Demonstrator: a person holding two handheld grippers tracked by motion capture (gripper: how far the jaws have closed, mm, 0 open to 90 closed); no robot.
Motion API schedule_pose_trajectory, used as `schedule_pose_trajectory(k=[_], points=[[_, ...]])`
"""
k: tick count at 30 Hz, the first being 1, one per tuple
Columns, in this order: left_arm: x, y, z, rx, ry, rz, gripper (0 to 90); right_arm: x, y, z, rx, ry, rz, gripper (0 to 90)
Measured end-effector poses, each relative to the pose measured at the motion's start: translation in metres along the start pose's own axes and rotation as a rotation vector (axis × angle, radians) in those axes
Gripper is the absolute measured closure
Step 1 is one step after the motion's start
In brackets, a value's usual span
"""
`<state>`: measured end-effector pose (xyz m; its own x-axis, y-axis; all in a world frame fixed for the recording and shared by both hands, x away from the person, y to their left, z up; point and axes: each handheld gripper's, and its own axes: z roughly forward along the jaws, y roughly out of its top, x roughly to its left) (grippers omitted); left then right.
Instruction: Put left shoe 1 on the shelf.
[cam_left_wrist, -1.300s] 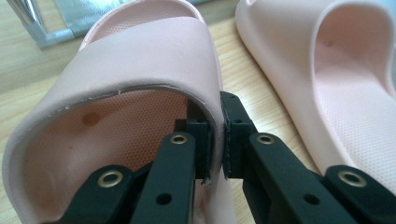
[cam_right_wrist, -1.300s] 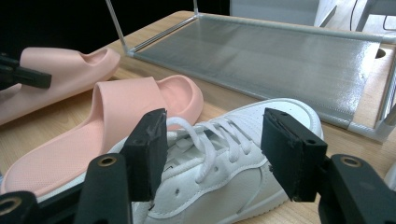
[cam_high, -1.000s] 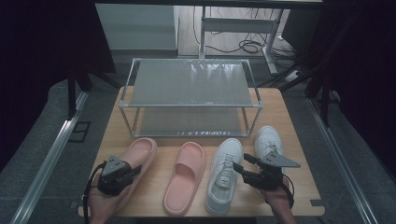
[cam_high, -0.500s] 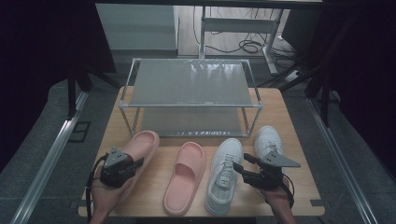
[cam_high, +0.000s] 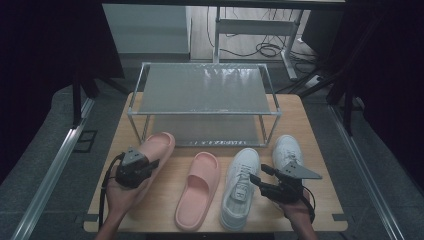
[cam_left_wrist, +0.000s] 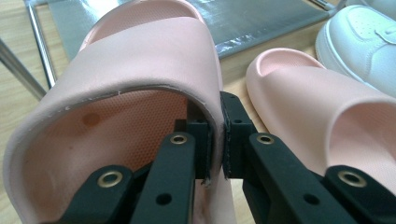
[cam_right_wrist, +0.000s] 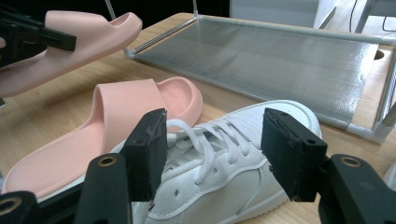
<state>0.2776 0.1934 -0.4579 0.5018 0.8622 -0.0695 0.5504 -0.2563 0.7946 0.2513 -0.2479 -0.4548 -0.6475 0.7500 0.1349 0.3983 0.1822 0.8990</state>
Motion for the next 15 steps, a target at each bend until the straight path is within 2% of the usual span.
schedule_pose_trajectory(k=[4, 15], points=[[0.001, 0.005, 0.008, 0.005, 0.018, 0.005, 84.5, 0.0, 0.0, 0.0, 0.002, 0.0, -0.002, 41.7], [-0.002, 0.02, 0.026, 0.003, 0.021, 0.02, 84.5, -0.001, 0.0, 0.001, 0.002, -0.001, -0.003, 41.7]])
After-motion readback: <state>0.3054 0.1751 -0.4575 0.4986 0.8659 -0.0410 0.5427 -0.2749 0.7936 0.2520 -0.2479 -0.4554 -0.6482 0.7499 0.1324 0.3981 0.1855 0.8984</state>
